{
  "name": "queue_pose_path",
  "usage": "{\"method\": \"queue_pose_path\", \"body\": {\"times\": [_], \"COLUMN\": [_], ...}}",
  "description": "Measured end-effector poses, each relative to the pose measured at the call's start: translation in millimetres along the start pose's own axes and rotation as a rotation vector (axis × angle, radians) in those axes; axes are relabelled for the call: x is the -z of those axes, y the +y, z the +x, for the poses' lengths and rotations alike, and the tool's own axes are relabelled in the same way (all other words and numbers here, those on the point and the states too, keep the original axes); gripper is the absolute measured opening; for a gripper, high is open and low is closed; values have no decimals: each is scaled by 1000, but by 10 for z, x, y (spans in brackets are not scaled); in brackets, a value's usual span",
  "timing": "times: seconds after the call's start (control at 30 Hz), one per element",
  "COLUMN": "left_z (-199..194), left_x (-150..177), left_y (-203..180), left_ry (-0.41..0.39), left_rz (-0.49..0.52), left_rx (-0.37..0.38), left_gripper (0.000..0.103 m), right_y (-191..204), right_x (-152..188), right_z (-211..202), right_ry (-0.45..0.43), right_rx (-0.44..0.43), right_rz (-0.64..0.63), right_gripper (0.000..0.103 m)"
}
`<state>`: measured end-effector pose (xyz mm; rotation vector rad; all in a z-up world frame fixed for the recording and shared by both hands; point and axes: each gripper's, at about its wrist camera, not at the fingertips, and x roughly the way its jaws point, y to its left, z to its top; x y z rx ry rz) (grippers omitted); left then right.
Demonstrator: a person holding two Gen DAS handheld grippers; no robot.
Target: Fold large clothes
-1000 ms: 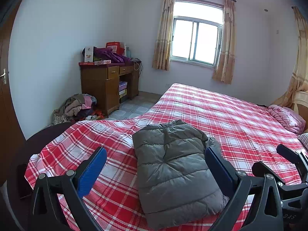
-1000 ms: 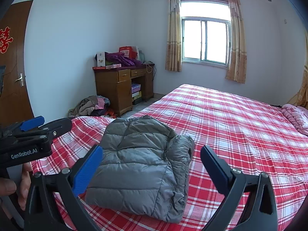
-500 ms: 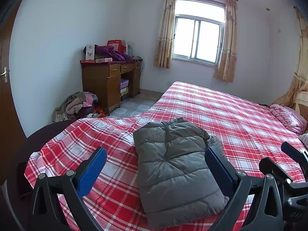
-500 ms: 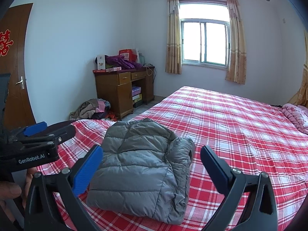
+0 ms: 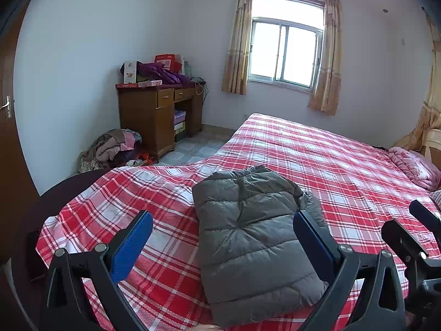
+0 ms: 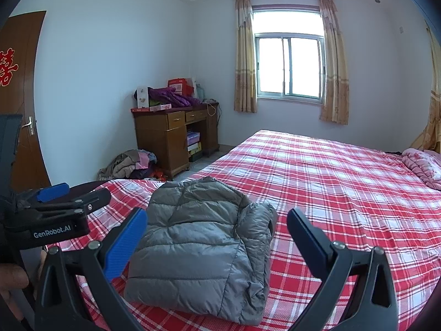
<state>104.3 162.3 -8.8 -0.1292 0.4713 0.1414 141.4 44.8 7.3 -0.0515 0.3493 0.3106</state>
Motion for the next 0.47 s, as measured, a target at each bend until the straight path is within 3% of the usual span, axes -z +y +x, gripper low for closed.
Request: {"method": "queue_pose_path", "body": {"times": [0.47], "left_z": [93], "left_x": [73], "left_y": [-61], "left_ry": [20], "left_rz": [40], "left_rx": [3], "left_gripper": [102], "right_y": [-22], "right_x": [61], "right_z": [41], "right_ry": [21], "right_rx": [-14], "right_rz": [-4], "right_gripper": [103]}}
